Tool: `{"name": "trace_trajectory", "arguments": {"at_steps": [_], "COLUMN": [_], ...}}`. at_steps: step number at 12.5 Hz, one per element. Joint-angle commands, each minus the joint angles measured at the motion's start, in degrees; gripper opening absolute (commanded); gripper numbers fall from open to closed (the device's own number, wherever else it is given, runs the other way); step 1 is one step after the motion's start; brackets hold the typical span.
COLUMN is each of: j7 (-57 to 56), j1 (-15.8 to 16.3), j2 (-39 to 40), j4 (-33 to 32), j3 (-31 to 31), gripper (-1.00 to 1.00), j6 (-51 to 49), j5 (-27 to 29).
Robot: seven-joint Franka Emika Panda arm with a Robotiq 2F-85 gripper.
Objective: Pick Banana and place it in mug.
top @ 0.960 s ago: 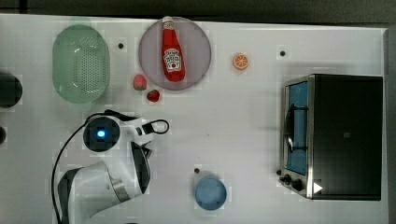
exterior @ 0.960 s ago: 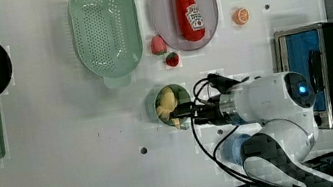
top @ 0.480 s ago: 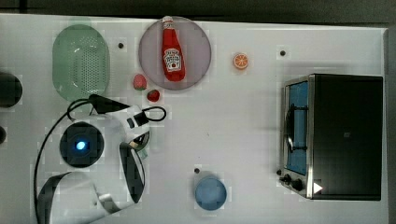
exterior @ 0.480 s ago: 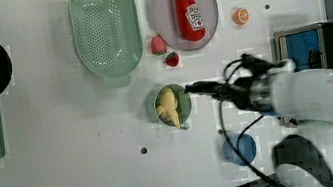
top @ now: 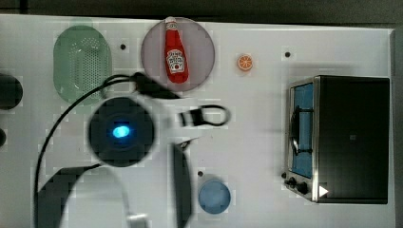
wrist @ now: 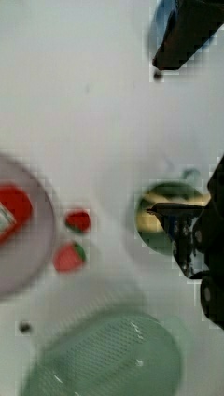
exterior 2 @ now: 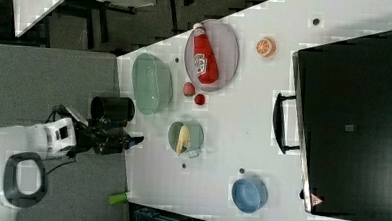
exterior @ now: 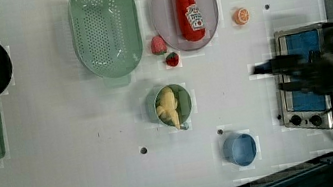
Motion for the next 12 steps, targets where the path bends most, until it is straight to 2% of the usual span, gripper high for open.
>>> {"name": "trace_trajectory", "arguments": {"at_steps": [1,5,12], "j7": [0.56,0.58,0.58], "j1": [-0.61,-0.71,-0.70], "j2": [-1.22,-2.49,-1.29], "j4": [6.59,10.88,10.46], "j3": [-7.55,-12.90,-14.29], "gripper": [1.00,1.00,1.00], "j6": [-4.08,-16.33,-16.96], "j5": [-1.91,-2.66,-2.66]}}
